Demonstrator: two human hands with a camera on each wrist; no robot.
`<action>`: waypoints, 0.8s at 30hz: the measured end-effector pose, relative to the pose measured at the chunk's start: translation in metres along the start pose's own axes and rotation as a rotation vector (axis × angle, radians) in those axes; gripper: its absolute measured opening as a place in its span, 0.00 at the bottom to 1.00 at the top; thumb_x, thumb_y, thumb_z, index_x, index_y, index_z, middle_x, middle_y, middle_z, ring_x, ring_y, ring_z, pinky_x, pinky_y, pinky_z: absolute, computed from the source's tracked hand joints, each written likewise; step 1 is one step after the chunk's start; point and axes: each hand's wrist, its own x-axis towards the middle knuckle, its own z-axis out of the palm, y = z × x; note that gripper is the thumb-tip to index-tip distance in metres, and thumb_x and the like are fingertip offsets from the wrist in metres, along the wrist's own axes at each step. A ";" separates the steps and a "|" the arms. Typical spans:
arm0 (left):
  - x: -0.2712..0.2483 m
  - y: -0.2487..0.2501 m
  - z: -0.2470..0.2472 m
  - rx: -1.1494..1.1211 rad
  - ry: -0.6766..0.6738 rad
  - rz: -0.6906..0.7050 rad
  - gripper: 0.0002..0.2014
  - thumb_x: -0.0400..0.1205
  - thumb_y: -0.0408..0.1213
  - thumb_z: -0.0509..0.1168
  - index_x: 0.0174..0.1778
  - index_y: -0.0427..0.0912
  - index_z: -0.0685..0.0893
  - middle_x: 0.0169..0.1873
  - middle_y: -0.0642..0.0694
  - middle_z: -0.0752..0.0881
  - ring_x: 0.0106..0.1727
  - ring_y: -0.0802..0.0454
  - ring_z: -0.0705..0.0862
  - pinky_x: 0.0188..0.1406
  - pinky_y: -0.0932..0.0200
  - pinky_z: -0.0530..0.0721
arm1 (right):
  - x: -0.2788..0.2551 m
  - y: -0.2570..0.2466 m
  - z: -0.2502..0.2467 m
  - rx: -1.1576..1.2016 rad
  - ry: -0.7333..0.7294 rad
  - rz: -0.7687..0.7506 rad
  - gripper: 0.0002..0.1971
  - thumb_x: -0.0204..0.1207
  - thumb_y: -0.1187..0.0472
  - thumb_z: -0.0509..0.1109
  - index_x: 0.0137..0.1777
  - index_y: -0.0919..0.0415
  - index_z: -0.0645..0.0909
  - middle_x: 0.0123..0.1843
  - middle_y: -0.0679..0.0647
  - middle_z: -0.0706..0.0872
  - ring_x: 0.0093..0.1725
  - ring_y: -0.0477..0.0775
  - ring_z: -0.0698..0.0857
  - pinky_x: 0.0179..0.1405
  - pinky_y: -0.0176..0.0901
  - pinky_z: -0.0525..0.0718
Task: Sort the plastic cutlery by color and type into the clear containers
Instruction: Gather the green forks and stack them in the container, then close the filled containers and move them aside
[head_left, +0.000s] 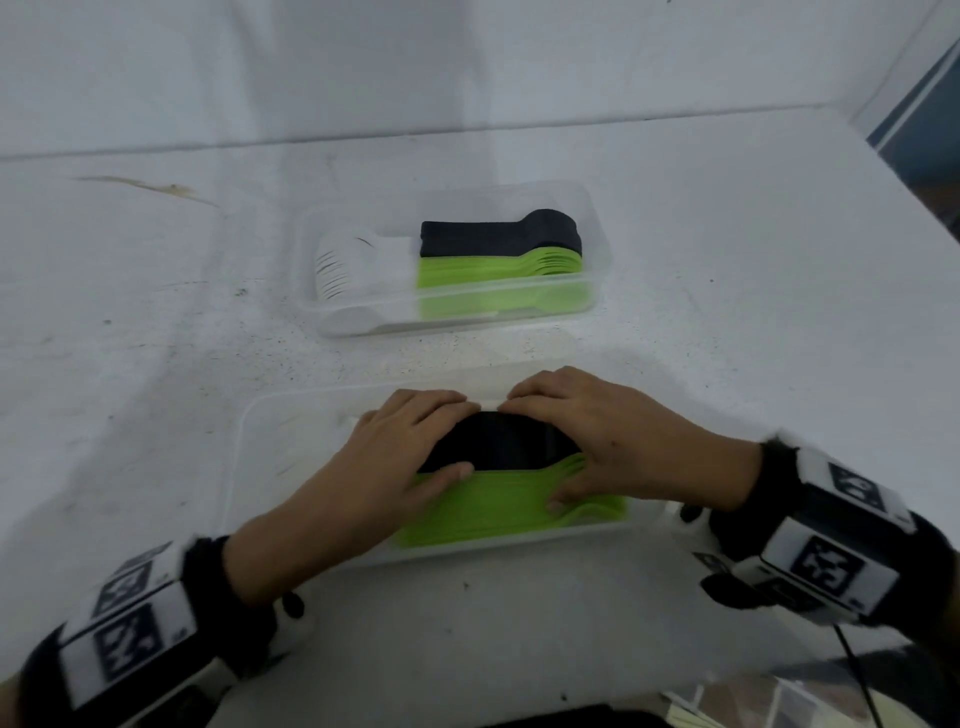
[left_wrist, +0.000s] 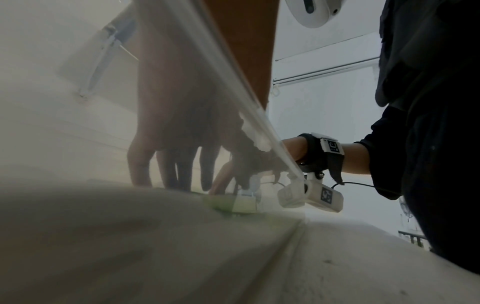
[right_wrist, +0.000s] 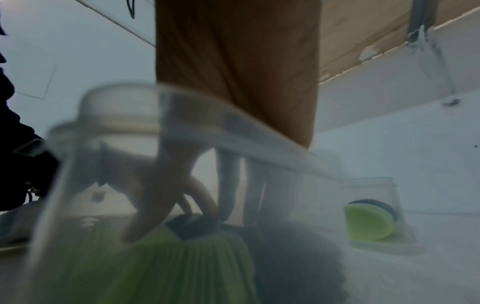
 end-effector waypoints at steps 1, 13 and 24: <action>0.001 0.000 -0.001 0.012 -0.008 -0.011 0.36 0.73 0.63 0.43 0.74 0.50 0.71 0.70 0.55 0.73 0.69 0.59 0.66 0.70 0.54 0.70 | 0.000 -0.001 0.000 -0.013 -0.001 0.000 0.42 0.64 0.44 0.77 0.77 0.49 0.63 0.73 0.44 0.67 0.68 0.46 0.66 0.61 0.38 0.72; -0.006 0.015 -0.008 0.115 -0.296 -0.101 0.27 0.89 0.46 0.45 0.82 0.38 0.47 0.83 0.46 0.47 0.83 0.56 0.46 0.69 0.78 0.38 | -0.007 -0.013 0.010 -0.142 0.004 0.013 0.32 0.79 0.51 0.65 0.80 0.61 0.59 0.79 0.54 0.63 0.76 0.55 0.63 0.71 0.45 0.68; -0.016 0.025 -0.011 -0.088 0.031 -0.173 0.21 0.87 0.41 0.54 0.76 0.40 0.70 0.77 0.45 0.69 0.78 0.50 0.66 0.70 0.69 0.59 | -0.016 -0.012 0.022 0.018 0.313 0.044 0.20 0.81 0.60 0.63 0.72 0.62 0.73 0.72 0.57 0.77 0.71 0.58 0.71 0.69 0.42 0.64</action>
